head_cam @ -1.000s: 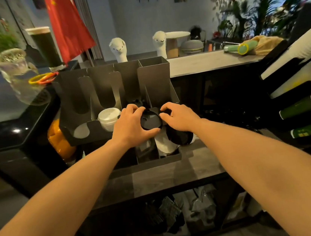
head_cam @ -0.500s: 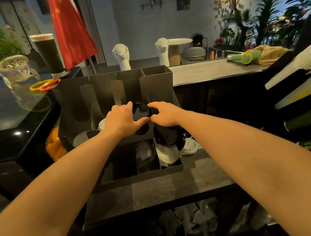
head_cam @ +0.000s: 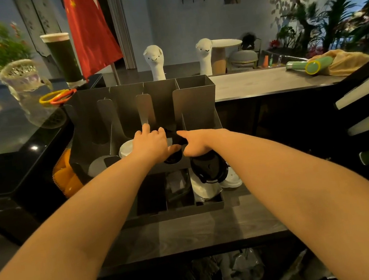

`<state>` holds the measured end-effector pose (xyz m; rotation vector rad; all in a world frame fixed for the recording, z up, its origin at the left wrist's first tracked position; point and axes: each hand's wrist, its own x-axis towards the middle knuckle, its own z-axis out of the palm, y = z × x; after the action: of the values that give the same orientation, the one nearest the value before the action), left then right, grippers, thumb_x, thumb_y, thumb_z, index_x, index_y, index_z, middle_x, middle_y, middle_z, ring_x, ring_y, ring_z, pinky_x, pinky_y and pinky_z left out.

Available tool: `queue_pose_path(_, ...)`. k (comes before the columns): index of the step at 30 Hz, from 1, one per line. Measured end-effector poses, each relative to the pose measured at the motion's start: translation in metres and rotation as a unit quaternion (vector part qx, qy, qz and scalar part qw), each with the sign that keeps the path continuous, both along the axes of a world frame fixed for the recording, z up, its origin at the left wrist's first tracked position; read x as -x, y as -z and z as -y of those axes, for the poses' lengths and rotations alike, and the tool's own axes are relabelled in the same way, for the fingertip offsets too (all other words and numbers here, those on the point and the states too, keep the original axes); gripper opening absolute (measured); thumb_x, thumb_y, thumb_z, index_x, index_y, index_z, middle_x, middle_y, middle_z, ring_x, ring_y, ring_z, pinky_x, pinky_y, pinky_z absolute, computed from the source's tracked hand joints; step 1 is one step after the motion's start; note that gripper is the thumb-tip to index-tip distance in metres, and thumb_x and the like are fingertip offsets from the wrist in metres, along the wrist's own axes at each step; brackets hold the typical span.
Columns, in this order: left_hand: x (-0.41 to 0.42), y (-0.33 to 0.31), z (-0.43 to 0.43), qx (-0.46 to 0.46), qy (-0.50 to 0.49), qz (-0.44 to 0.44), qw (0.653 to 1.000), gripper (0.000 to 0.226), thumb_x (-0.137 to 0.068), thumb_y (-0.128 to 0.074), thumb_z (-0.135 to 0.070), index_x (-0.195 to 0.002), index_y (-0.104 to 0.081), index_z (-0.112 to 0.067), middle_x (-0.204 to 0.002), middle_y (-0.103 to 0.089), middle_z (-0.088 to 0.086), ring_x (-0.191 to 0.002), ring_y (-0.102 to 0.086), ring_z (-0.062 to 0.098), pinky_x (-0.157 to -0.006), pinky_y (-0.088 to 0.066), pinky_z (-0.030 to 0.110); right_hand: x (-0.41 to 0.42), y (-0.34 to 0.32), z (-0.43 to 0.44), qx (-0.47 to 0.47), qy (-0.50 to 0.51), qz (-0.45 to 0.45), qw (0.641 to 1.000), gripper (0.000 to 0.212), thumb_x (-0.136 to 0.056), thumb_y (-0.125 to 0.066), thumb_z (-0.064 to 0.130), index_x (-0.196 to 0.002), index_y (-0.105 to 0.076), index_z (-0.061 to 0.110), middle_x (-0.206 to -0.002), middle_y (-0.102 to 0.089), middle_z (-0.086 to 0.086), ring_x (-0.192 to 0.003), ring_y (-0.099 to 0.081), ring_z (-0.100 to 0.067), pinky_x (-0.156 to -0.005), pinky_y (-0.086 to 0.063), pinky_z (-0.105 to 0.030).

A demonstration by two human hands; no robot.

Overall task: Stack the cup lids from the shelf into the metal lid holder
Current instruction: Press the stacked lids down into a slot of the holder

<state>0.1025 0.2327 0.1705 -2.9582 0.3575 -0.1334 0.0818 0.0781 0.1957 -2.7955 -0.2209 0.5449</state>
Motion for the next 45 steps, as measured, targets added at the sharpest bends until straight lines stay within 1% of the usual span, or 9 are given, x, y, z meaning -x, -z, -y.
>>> queue_pose_path(15, -0.012, -0.004, 0.002, -0.032, -0.015, -0.007, 0.999, 0.084, -0.090, -0.029, -0.078, -0.150, -0.036, -0.021, -0.150, -0.037, 0.010, -0.141, -0.025, 0.037, -0.111, -0.027, 0.051, -0.009, 0.011, -0.006, 0.036, 0.000, 0.002, 0.999, 0.083, -0.097, -0.050, 0.018, -0.158, 0.005, 0.023, -0.159, -0.029, -0.015, -0.139, -0.038, -0.036, -0.112, -0.037, -0.043)
queue_pose_path(20, -0.003, -0.006, 0.002, 0.039, 0.013, 0.046, 0.998, 0.075, -0.093, -0.038, -0.069, -0.145, -0.037, -0.014, -0.144, -0.044, 0.010, -0.133, -0.036, 0.034, -0.105, -0.036, 0.046, 0.002, 0.010, -0.001, -0.008, -0.006, 0.036, 0.999, 0.088, -0.095, -0.053, 0.018, -0.158, 0.008, 0.031, -0.142, -0.048, -0.017, -0.098, -0.062, -0.026, -0.080, -0.052, -0.035)
queue_pose_path(23, 0.007, -0.008, -0.002, 0.101, 0.058, 0.110, 0.987, 0.064, -0.095, -0.048, -0.056, -0.142, -0.041, -0.014, -0.137, -0.051, 0.010, -0.125, -0.045, 0.031, -0.097, -0.044, 0.042, 0.013, 0.013, 0.005, -0.038, -0.007, 0.085, 0.996, 0.089, -0.094, -0.056, 0.018, -0.157, 0.006, 0.036, -0.122, -0.054, -0.009, -0.077, -0.059, -0.016, -0.062, -0.046, -0.028)
queue_pose_path(25, 0.014, -0.008, -0.004, 0.167, 0.096, 0.139, 0.971, 0.054, -0.096, -0.052, -0.046, -0.139, -0.047, -0.014, -0.130, -0.056, 0.009, -0.118, -0.052, 0.028, -0.090, -0.049, 0.039, 0.020, 0.015, 0.009, -0.065, 0.002, 0.111, 0.992, 0.086, -0.093, -0.058, 0.022, -0.157, -0.003, 0.034, -0.113, -0.053, -0.001, -0.078, -0.057, -0.015, -0.067, -0.048, -0.030)
queue_pose_path(28, 0.027, -0.006, -0.004, 0.276, 0.138, 0.141, 0.941, 0.038, -0.096, -0.058, -0.036, -0.127, -0.057, -0.015, -0.111, -0.062, 0.001, -0.101, -0.057, 0.018, -0.079, -0.051, 0.031, 0.029, 0.017, 0.013, -0.129, 0.028, 0.159, 0.978, 0.052, -0.094, -0.059, 0.029, -0.141, -0.037, 0.024, -0.106, -0.059, -0.002, -0.085, -0.057, -0.016, -0.071, -0.048, -0.033)
queue_pose_path(31, 0.042, -0.003, -0.002, 0.363, 0.153, 0.131, 0.910, 0.023, -0.096, -0.060, -0.030, -0.115, -0.060, -0.017, -0.098, -0.058, -0.005, -0.090, -0.059, 0.013, -0.074, -0.048, 0.024, 0.037, 0.022, 0.015, -0.190, 0.078, 0.218, 0.954, 0.022, -0.096, -0.058, 0.029, -0.116, -0.053, 0.023, -0.101, -0.060, 0.001, -0.091, -0.058, -0.019, -0.073, -0.048, -0.032)
queue_pose_path(35, 0.058, -0.001, 0.001, 0.416, 0.151, 0.113, 0.889, 0.021, -0.096, -0.060, -0.030, -0.112, -0.059, -0.018, -0.102, -0.059, -0.004, -0.090, -0.060, 0.015, -0.076, -0.053, 0.026, 0.042, 0.029, 0.015, -0.307, 0.183, 0.261, 0.897, 0.014, -0.098, -0.054, 0.023, -0.108, -0.063, 0.021, -0.097, -0.062, 0.005, -0.091, -0.058, -0.013, -0.072, -0.047, -0.027)
queue_pose_path(42, 0.083, 0.016, -0.011, 0.327, 0.209, 0.077, 0.918, 0.096, -0.077, -0.065, -0.072, -0.150, -0.037, -0.017, -0.145, -0.048, 0.003, -0.129, -0.050, 0.020, -0.103, -0.049, 0.038, 0.042, 0.032, -0.005, -0.482, 0.362, 0.215, 0.768, 0.020, -0.098, -0.055, 0.025, -0.109, -0.070, 0.019, -0.102, -0.066, 0.000, -0.097, -0.059, -0.019, -0.074, -0.050, -0.030)
queue_pose_path(45, 0.086, 0.019, -0.014, 0.324, 0.201, 0.077, 0.921, 0.104, -0.072, -0.070, -0.072, -0.152, -0.033, -0.015, -0.149, -0.045, 0.004, -0.135, -0.045, 0.022, -0.110, -0.044, 0.040, 0.044, 0.032, -0.014, -0.515, 0.392, 0.172, 0.743, 0.019, -0.099, -0.056, 0.028, -0.108, -0.070, 0.019, -0.101, -0.066, -0.002, -0.096, -0.061, -0.021, -0.082, -0.056, -0.035)
